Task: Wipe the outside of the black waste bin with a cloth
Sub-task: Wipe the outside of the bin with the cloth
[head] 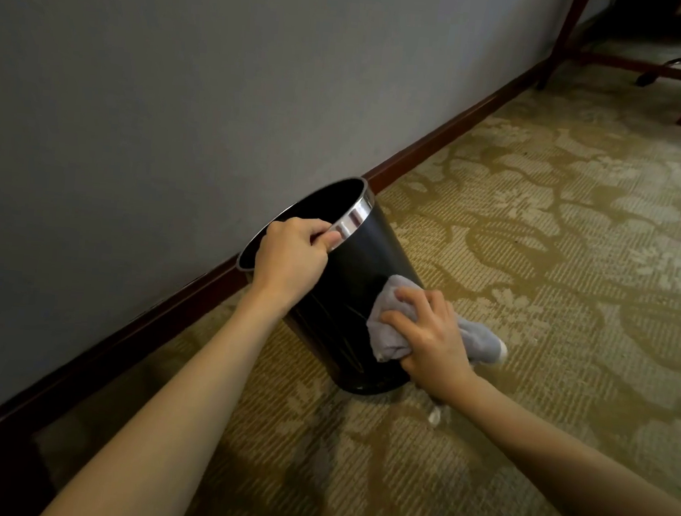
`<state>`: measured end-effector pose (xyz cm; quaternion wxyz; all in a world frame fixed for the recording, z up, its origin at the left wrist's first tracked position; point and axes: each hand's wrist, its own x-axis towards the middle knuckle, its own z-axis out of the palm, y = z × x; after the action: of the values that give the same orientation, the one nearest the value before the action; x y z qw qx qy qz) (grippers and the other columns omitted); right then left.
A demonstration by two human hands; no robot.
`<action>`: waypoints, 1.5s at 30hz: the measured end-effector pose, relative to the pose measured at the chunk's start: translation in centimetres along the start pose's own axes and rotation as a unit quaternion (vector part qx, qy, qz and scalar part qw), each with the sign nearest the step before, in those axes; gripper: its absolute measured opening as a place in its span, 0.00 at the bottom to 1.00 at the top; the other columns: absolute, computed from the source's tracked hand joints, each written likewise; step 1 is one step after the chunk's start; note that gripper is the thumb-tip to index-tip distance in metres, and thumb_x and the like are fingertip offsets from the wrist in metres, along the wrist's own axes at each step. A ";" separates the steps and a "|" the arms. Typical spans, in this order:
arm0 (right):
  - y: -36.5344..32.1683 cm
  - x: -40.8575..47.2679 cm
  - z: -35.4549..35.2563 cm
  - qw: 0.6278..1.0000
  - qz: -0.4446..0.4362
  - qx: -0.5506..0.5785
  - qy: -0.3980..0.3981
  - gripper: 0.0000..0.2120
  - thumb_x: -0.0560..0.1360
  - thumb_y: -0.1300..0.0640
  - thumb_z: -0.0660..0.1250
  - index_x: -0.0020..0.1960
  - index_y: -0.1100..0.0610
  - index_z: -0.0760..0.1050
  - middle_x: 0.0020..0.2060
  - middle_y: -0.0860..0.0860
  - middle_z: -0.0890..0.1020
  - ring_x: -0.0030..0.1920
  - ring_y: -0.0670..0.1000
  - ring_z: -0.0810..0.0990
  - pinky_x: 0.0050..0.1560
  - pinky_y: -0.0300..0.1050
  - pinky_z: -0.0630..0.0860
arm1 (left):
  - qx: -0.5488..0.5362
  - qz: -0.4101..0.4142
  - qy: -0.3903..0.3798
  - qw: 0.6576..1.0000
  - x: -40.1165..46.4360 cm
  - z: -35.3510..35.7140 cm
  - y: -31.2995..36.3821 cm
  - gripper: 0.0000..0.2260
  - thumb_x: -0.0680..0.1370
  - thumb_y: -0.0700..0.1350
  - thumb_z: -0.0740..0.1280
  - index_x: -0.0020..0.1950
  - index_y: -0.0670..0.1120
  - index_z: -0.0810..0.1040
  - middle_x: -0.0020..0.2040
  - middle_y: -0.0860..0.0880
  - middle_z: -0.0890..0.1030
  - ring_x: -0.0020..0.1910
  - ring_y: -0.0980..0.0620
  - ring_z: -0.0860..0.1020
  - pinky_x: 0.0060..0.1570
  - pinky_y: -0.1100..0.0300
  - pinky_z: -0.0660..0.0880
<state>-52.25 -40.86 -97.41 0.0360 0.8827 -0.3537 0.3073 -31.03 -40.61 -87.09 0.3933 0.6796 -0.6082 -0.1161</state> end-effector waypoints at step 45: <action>3.4 -4.5 1.6 0.949 0.229 0.165 -0.140 0.13 0.69 0.66 0.67 0.51 0.54 0.75 0.52 0.49 0.70 0.51 0.54 0.71 0.51 0.58 0.73 | 0.098 -0.016 -0.082 0.992 -0.6 -4.2 -1.3 0.12 0.78 0.39 0.64 0.35 0.49 0.76 0.32 0.48 0.77 0.35 0.48 0.75 0.36 0.52 0.72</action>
<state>-56.20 -41.12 -101.79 -0.2312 0.8058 -0.4923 0.2342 -27.57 -38.44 -85.39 0.2721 0.7127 -0.6358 -0.1174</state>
